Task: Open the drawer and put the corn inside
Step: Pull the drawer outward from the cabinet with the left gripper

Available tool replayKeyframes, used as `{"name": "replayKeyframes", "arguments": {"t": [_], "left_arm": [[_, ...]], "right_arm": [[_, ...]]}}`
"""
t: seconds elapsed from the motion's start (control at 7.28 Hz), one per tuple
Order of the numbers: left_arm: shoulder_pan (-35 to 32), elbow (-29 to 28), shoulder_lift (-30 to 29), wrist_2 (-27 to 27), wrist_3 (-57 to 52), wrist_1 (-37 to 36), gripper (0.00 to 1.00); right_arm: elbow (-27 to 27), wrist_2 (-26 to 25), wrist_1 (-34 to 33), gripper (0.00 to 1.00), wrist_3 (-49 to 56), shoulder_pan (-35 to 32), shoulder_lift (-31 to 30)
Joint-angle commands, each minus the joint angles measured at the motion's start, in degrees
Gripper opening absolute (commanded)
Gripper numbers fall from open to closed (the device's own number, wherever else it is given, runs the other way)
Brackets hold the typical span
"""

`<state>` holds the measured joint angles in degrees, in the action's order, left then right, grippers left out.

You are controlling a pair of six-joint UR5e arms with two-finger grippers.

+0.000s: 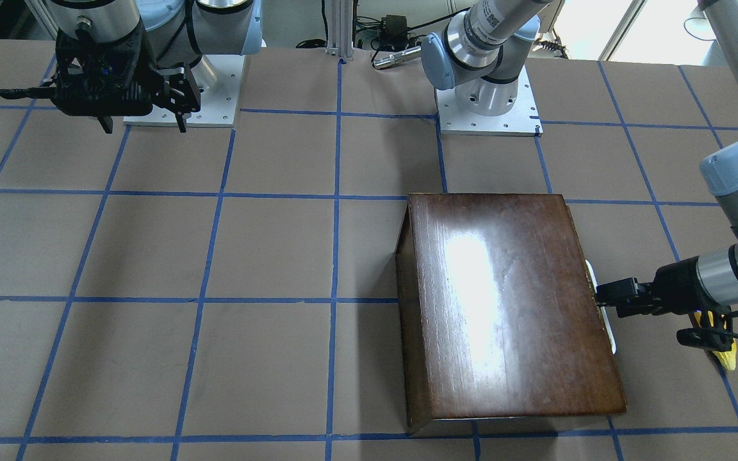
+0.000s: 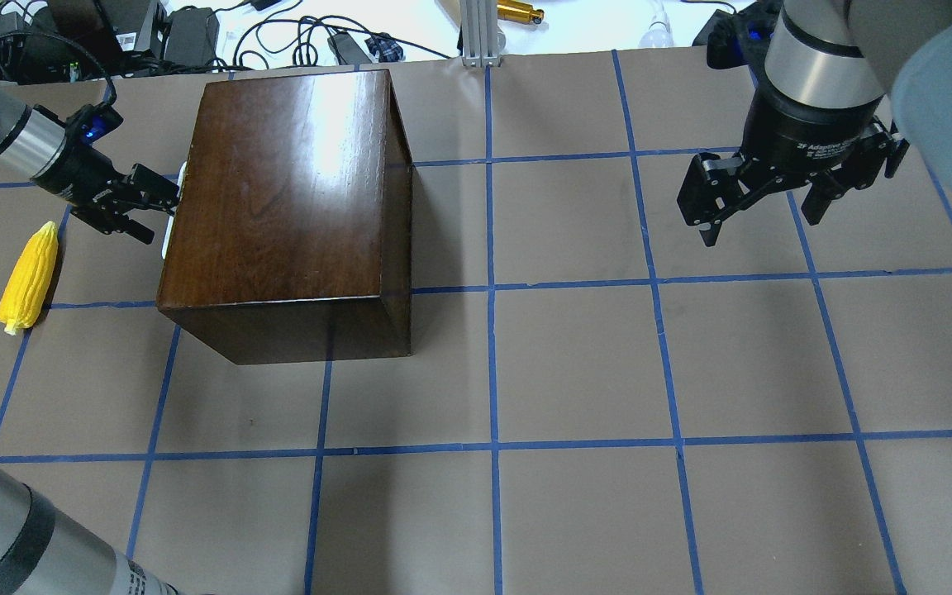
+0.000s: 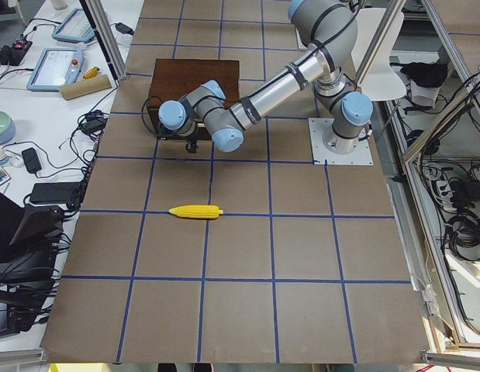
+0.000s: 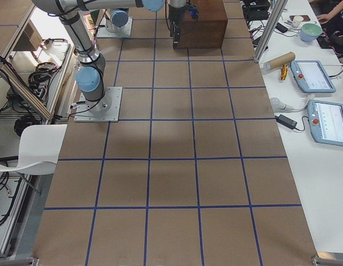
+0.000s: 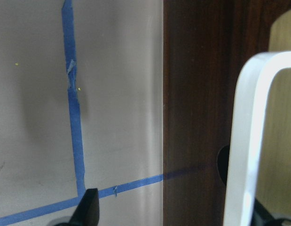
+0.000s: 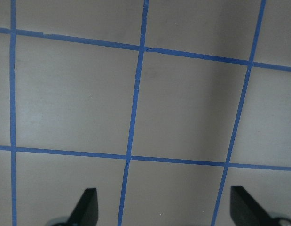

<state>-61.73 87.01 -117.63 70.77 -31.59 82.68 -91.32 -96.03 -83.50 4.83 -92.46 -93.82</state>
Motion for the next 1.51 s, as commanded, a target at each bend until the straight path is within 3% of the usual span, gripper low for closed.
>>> {"name": "replayKeyframes", "arguments": {"t": [0.0, 1.37], "left_arm": [[0.46, -0.26, 0.03, 1.56, -0.05, -0.07, 1.0], [8.46, -0.26, 0.3, 4.64, -1.1, -0.59, 1.0]], "right_arm": [[0.0, -0.03, 0.0, 1.0, 0.0, 0.0, -0.04], [0.0, -0.03, 0.0, 1.0, 0.0, 0.0, -0.04]]}}
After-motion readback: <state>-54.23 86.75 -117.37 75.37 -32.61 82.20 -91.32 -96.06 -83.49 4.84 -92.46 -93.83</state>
